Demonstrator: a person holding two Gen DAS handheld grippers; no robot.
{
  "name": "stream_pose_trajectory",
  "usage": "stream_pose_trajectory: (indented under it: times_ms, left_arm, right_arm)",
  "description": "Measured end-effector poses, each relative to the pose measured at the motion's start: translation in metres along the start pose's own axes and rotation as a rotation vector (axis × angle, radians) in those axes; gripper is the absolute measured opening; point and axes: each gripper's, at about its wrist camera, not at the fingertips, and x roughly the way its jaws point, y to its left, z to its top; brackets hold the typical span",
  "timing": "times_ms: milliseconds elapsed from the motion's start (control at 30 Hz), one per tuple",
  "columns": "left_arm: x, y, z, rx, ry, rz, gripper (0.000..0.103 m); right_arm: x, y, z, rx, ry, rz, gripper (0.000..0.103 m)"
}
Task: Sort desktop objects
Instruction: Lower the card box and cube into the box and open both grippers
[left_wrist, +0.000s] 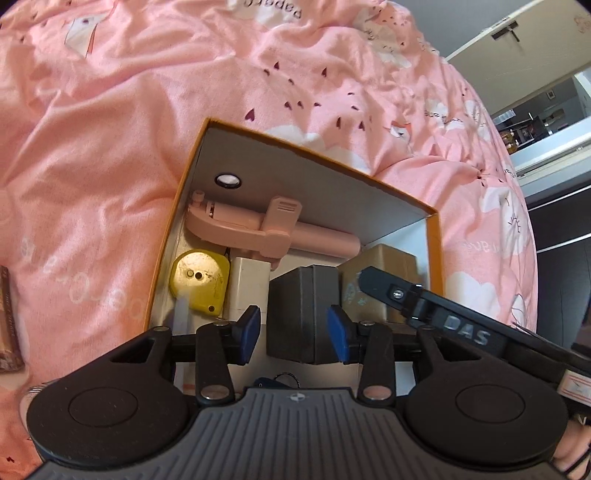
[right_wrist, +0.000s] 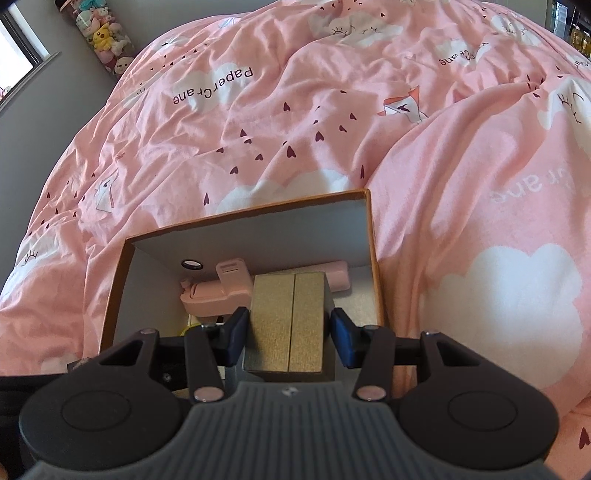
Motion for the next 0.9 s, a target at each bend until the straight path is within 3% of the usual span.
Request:
stream_pose_trajectory:
  times_ms: [167,300,500,733,800,900]
  left_arm:
    - [-0.026,-0.019,-0.010,0.162,-0.080,0.089,0.045]
    - [-0.052,-0.019,-0.015,0.205,-0.147,0.093,0.046]
    - [-0.078,-0.004,-0.016,0.168,-0.215,0.105,0.046]
    - [-0.089,0.017,-0.020,0.122,-0.235,0.107,0.046]
    - [-0.091,0.021,-0.023,0.119,-0.240,0.104,0.047]
    - [-0.093,0.027,-0.027,0.116,-0.242,0.099,0.047]
  right_arm:
    - [0.004,0.008,-0.002,-0.064,0.013,-0.020,0.051]
    - [0.008,0.014,-0.002,-0.114,0.028,-0.043,0.051]
    - [0.016,0.022,0.003,-0.152,0.067,-0.059,0.048]
    - [0.012,0.022,0.006,-0.151,0.076,-0.068,0.047]
    - [0.003,0.023,0.001,-0.167,0.061,-0.063,0.051]
    - [-0.011,0.026,-0.013,-0.213,0.061,-0.036,0.065]
